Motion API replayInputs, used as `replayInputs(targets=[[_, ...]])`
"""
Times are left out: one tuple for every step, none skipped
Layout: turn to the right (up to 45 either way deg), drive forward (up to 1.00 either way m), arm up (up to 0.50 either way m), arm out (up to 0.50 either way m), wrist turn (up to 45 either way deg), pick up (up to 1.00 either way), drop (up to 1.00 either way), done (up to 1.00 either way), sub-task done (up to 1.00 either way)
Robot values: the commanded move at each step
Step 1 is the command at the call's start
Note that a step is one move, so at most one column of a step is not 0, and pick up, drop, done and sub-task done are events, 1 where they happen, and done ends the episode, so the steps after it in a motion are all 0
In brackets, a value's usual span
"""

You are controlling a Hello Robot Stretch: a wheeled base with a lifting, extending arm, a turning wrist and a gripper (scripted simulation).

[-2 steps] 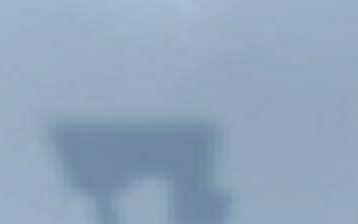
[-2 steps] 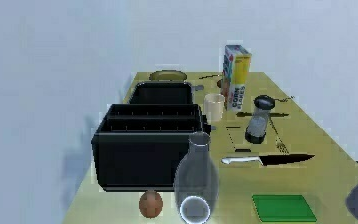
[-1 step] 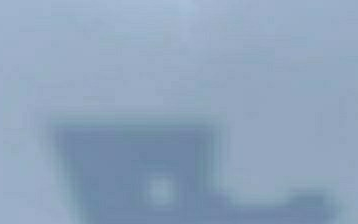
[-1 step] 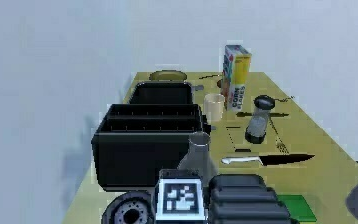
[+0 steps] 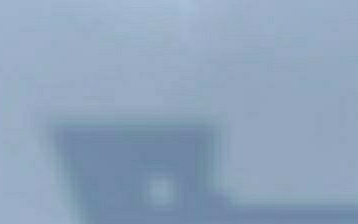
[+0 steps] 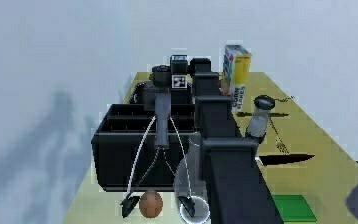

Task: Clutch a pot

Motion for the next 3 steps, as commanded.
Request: replayInputs(targets=[[0.0,0.00,0.00,0.00,45.0,0.00,0.00,0.00,0.00],[0.0,0.00,0.00,0.00,45.0,0.00,0.00,0.00,0.00],[0.0,0.00,0.00,0.00,45.0,0.00,0.00,0.00,0.00]])
